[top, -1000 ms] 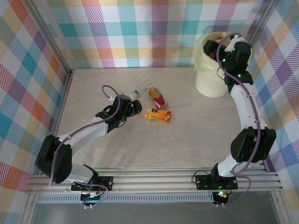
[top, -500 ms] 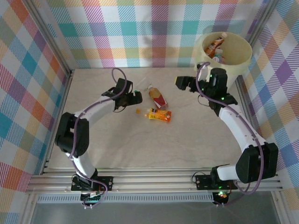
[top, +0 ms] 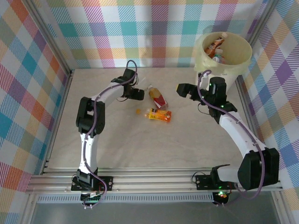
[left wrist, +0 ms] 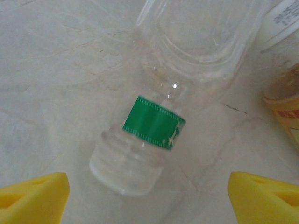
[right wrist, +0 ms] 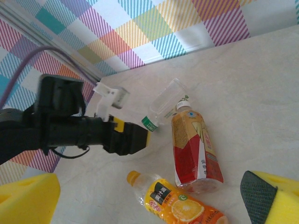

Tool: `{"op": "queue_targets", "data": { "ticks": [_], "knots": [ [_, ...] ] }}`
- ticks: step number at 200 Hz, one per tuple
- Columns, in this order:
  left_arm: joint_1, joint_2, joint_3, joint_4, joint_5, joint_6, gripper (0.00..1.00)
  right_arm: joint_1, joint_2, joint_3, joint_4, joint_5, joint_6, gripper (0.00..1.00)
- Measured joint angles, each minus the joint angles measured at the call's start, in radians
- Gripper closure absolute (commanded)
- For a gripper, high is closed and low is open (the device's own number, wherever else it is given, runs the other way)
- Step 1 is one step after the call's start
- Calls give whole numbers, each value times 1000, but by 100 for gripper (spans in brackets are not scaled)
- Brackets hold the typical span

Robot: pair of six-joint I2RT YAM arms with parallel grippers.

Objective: Put the plastic bottles in the bin

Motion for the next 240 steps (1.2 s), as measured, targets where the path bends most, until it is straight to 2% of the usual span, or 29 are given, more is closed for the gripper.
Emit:
{"op": "queue_targets", "data": {
  "ticks": [64, 103, 130, 166, 217, 240],
  "knots": [
    [2, 160, 209, -76, -2, 113, 20, 0, -35, -19, -44, 33, -13, 0],
    [2, 207, 264, -114, 1, 144, 30, 0, -64, -37, -66, 54, -27, 0],
    [2, 216, 264, -128, 1, 151, 36, 0, -85, -45, -79, 67, -31, 0],
    [2, 212, 251, -125, -2, 153, 49, 0, -106, -56, -84, 86, -38, 0],
    [2, 126, 87, -16, -9, 144, 68, 0, -107, -58, -87, 88, -40, 0],
    [2, 92, 29, 3, -13, 141, 73, 0, -109, -64, -77, 84, -24, 0]
  ]
}}
